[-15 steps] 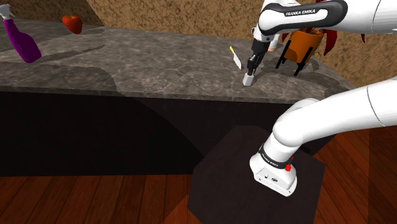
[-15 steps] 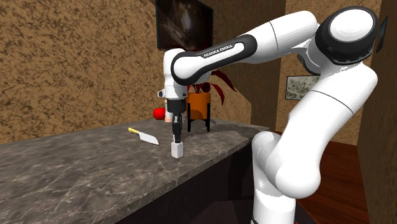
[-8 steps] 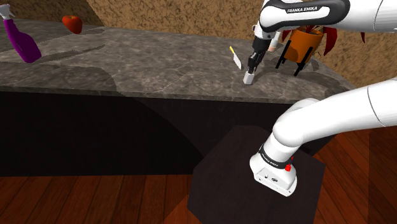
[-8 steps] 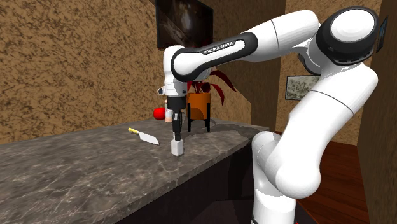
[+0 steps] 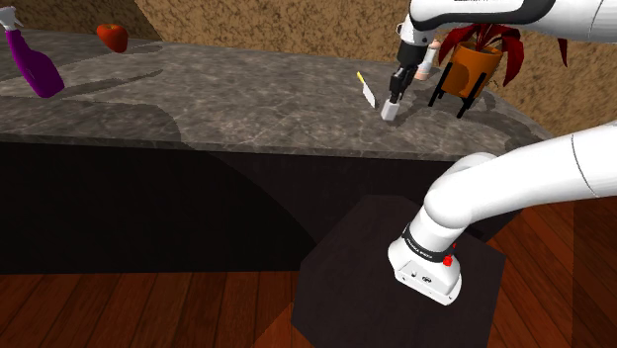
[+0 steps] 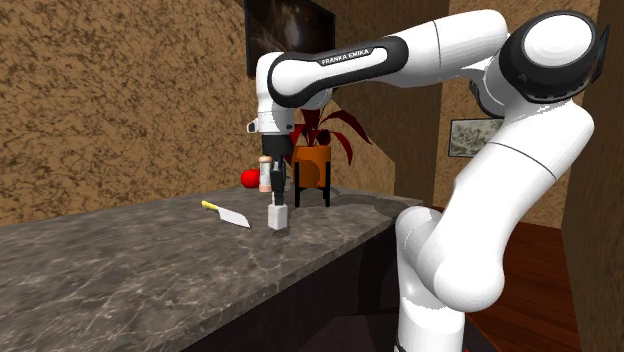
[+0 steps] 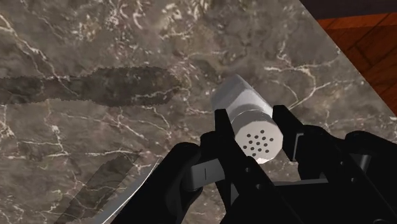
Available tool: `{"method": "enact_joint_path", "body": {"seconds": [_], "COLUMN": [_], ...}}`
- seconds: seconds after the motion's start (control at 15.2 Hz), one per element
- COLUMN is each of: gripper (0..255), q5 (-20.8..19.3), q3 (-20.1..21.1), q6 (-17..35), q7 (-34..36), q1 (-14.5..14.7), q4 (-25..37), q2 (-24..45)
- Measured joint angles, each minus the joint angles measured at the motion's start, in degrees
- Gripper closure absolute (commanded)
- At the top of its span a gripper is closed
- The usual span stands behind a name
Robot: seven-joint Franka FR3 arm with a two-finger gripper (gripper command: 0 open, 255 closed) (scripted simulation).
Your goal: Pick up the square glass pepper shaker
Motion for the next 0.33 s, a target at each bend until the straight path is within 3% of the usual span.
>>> {"method": "enact_joint_path", "body": {"seconds": [0.33], "gripper": [255], "q5": [0.6], "q3": [0.6], "q6": [-3.5], "q7": [-0.2], "q1": [0.3], "q4": [3.8], "q2": [0.3]}}
